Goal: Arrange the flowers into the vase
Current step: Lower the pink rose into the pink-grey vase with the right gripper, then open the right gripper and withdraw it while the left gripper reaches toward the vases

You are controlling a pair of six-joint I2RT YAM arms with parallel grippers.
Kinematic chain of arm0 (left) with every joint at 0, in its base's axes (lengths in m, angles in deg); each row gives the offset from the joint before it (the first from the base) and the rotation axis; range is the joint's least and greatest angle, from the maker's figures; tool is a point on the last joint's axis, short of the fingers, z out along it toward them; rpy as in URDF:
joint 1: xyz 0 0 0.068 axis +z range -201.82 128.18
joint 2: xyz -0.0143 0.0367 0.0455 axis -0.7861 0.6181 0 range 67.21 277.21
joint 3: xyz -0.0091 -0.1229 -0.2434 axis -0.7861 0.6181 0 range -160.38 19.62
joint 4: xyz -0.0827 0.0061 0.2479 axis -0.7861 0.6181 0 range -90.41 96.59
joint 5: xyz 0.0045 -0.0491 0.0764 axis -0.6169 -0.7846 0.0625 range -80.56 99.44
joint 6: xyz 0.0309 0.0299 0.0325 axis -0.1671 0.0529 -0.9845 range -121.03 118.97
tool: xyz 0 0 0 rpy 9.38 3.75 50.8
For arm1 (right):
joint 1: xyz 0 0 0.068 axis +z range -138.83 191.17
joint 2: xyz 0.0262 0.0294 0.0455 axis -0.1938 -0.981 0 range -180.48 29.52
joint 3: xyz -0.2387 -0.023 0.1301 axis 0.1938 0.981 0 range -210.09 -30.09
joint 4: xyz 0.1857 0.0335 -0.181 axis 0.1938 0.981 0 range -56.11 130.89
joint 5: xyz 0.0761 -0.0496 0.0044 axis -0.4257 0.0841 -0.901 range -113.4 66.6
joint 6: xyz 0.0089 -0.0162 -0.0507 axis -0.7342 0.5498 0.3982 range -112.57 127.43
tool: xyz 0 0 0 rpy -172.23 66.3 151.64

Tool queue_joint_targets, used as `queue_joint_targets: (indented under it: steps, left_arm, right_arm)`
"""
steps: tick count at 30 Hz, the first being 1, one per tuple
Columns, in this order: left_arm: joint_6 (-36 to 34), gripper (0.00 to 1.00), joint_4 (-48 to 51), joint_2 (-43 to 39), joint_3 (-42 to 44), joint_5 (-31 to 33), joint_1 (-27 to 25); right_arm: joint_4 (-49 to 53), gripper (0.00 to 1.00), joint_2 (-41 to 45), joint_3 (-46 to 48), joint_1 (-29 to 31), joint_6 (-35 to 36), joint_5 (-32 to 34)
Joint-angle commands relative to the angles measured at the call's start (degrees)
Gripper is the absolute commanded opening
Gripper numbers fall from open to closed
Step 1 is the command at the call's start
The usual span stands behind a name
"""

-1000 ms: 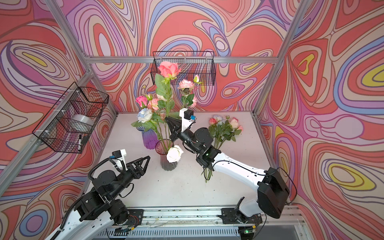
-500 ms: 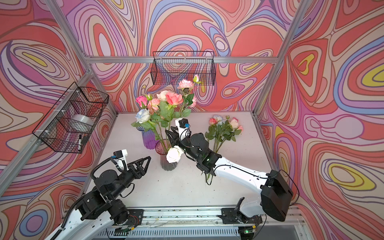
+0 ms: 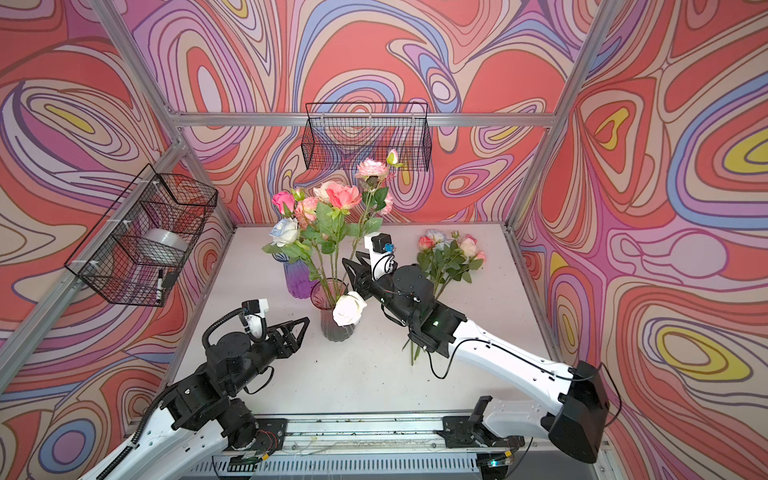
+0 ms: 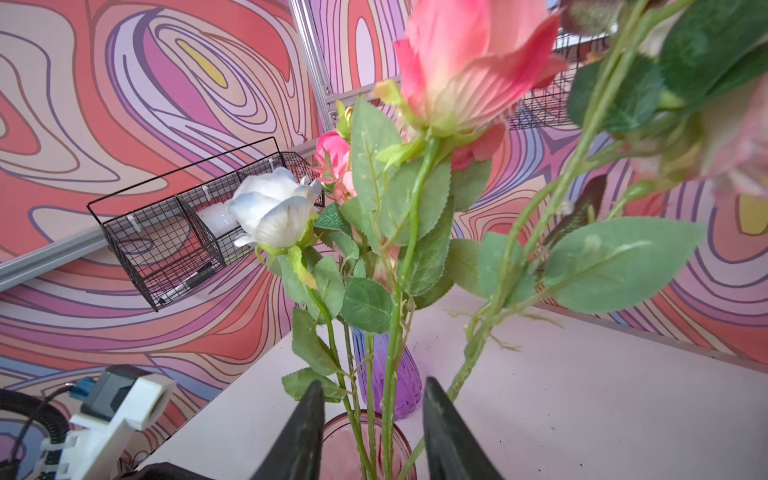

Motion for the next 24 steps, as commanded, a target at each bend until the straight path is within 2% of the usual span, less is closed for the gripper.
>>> queue_joint_targets:
  steps: [1,8,12,16,24]
  left_arm:
    - [0.8,0.65,3.1,3.7,-6.4,-0.8,0.1]
    - [10.3,0.57,24.9,19.2,-27.5,3.6,0.1]
    - [16.5,0.54,35.9,27.1,-36.8,1.1,0.7]
    - [19.2,0.52,37.4,30.6,-39.3,-3.0,1.7]
    - [20.5,0.46,34.7,35.8,-39.3,-8.3,5.0]
  right_arm:
    - [6.9,0.4,1.4,-1.4,0.2,-1.8,4.4]
    - [15.8,0.38,6.0,-0.1,0.3,-4.4,14.9]
    - [24.8,0.37,10.4,1.1,0.3,-9.5,23.5]
    - [33.7,0.38,15.5,2.9,0.3,-14.7,29.8]
    - [39.1,0.4,22.8,8.7,0.3,-16.7,32.2]
